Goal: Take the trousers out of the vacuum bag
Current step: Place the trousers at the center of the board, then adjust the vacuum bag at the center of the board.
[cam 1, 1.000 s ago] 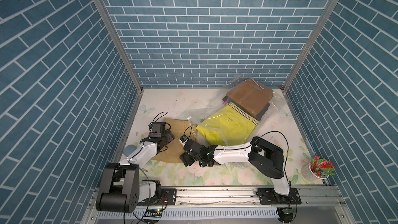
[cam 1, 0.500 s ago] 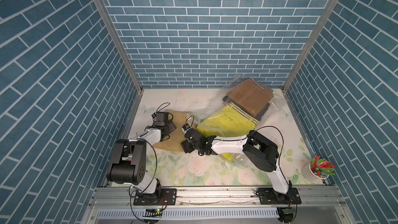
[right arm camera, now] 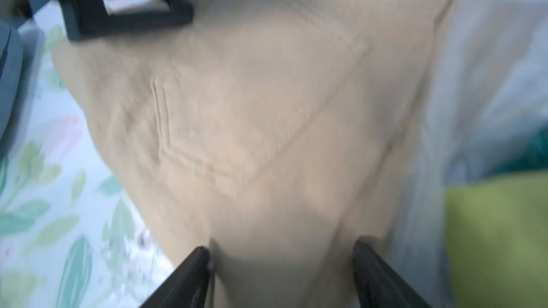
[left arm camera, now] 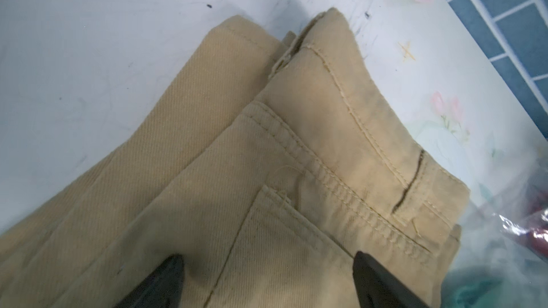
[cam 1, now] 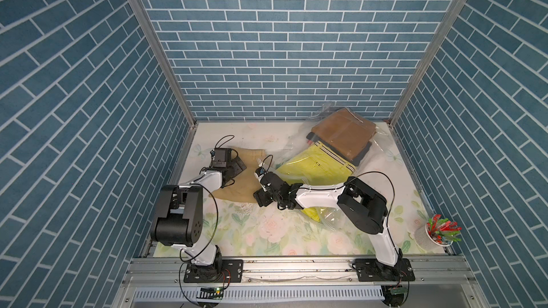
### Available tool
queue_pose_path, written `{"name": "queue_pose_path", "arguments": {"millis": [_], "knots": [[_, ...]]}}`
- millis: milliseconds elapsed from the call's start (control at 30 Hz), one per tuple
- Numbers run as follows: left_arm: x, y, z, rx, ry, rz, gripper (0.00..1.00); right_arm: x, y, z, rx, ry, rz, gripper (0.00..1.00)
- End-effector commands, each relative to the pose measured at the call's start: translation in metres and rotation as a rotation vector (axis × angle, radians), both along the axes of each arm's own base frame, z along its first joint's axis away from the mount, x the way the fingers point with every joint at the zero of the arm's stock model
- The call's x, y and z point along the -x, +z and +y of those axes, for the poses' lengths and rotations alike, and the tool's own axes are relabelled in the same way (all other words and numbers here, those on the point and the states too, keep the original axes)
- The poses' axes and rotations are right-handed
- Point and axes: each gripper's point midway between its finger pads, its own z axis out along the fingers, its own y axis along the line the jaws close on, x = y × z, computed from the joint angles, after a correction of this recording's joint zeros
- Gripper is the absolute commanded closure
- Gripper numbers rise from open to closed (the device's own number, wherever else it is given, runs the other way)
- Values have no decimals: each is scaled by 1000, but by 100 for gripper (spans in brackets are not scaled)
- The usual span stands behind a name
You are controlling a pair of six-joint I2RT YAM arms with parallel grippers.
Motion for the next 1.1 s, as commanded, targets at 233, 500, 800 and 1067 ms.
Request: {"name": "queue_pose_path", "arguments": {"millis": [233, 500, 800, 1067], "knots": [[-6, 103, -63, 34, -237, -238, 1, 65, 99, -36, -124, 165, -88, 19], [-25, 148, -136, 31, -419, -384, 1, 56, 163, -77, -179, 79, -181, 18], [-30, 89, -219, 78, -527, -281, 1, -33, 179, -151, -129, -227, -200, 17], [-20, 28, -252, 88, -539, -171, 0, -114, 148, -205, -160, -415, -108, 18]]}}
